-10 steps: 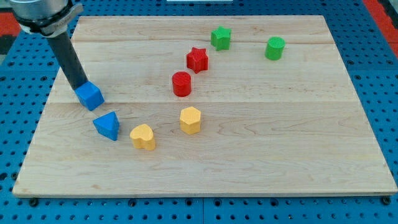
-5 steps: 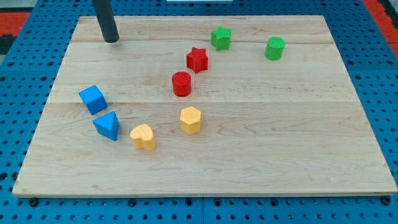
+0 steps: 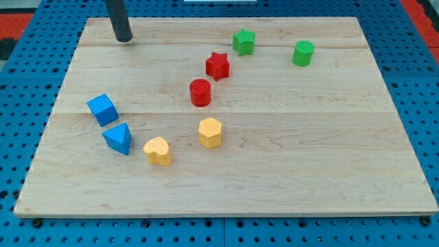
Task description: Push the green circle downwards
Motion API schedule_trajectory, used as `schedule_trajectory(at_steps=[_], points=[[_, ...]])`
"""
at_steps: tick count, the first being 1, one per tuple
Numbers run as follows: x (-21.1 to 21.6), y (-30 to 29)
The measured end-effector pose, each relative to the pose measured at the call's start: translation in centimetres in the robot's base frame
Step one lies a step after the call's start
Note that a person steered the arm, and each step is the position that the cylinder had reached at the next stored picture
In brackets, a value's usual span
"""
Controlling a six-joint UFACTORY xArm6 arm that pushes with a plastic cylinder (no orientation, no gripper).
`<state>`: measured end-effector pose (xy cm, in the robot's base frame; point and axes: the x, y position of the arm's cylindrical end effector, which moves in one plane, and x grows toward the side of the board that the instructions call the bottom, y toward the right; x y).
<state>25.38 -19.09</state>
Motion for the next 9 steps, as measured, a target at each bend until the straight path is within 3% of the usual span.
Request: schedule_trajectory(at_steps=[2, 3, 5, 6, 7, 9], points=[[-0.2, -0.2], [0.9, 5.5], [-3.4, 22.5], [-3.4, 26.3], [-0.3, 33.7], [6.9, 36.2]])
